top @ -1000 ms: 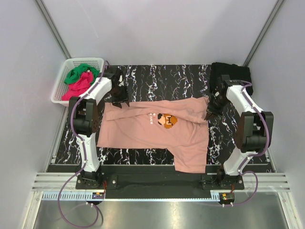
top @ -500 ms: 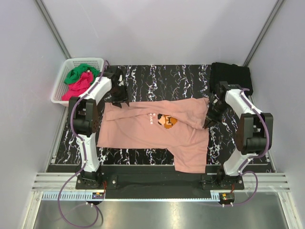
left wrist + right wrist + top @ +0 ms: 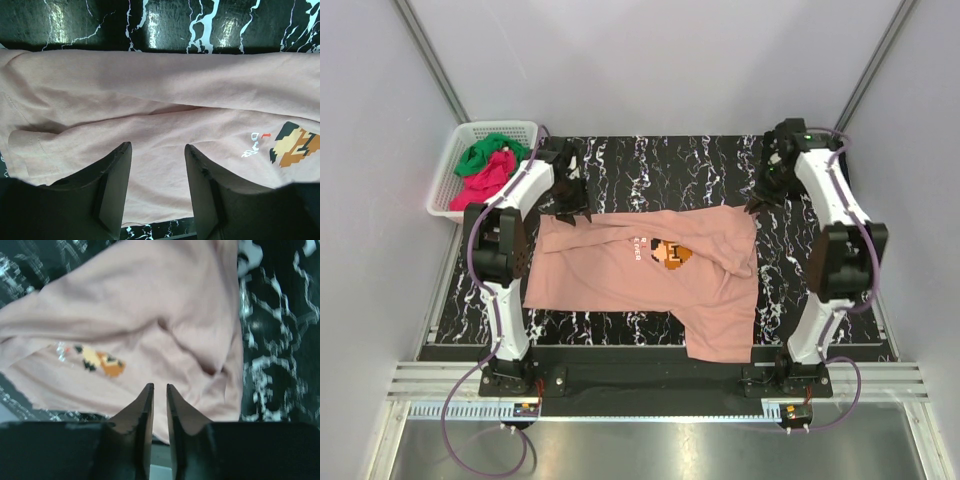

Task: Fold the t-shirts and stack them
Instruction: Fold the tshirt

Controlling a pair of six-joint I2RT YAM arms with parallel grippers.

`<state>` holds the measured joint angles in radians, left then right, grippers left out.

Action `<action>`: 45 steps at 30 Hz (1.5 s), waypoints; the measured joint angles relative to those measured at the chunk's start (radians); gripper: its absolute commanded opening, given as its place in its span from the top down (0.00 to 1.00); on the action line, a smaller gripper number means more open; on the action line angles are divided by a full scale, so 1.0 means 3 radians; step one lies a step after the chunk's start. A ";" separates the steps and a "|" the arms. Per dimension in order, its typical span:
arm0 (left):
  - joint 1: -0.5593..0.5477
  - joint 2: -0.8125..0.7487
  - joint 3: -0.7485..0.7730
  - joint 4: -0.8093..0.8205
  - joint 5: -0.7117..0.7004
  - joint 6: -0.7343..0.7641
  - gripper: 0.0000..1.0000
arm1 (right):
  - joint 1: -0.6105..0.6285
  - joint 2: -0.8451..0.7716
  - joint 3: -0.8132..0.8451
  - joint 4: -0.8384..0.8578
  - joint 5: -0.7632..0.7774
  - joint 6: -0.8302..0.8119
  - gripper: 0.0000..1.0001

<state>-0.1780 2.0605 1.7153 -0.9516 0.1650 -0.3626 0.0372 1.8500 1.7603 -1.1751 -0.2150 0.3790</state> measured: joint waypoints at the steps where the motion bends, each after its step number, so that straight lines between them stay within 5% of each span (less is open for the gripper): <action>1: -0.0003 -0.0013 -0.0001 -0.0001 0.0000 0.0000 0.49 | 0.0000 0.0187 0.0076 0.0097 -0.0023 -0.0005 0.74; 9: -0.0006 -0.0328 -0.0150 -0.0020 -0.0001 0.0001 0.49 | 0.0004 0.1130 0.0154 0.0266 -0.0289 -0.0020 0.69; 20: -0.0011 -0.0385 -0.0229 -0.0067 -0.0001 0.0000 0.50 | 0.0015 0.1130 0.0154 0.0354 -0.0684 -0.0088 0.64; 23: -0.0013 -0.0385 -0.0229 -0.0066 -0.0001 0.0001 0.50 | 0.0017 0.1130 0.0074 0.0398 -0.0717 -0.0104 0.56; 42: -0.0013 -0.0385 -0.0245 -0.0075 -0.0003 0.0025 0.50 | 0.0022 0.1130 -0.0465 0.0782 -0.1083 -0.0126 0.55; 45: -0.0013 -0.0385 -0.0257 -0.0075 -0.0004 0.0027 0.50 | 0.0023 0.1130 -0.0469 0.0829 -0.1184 -0.0139 0.61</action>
<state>-0.1818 1.9450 1.6382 -0.9741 0.1638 -0.3546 0.0441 2.1891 1.6196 -0.9264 -0.5701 0.3374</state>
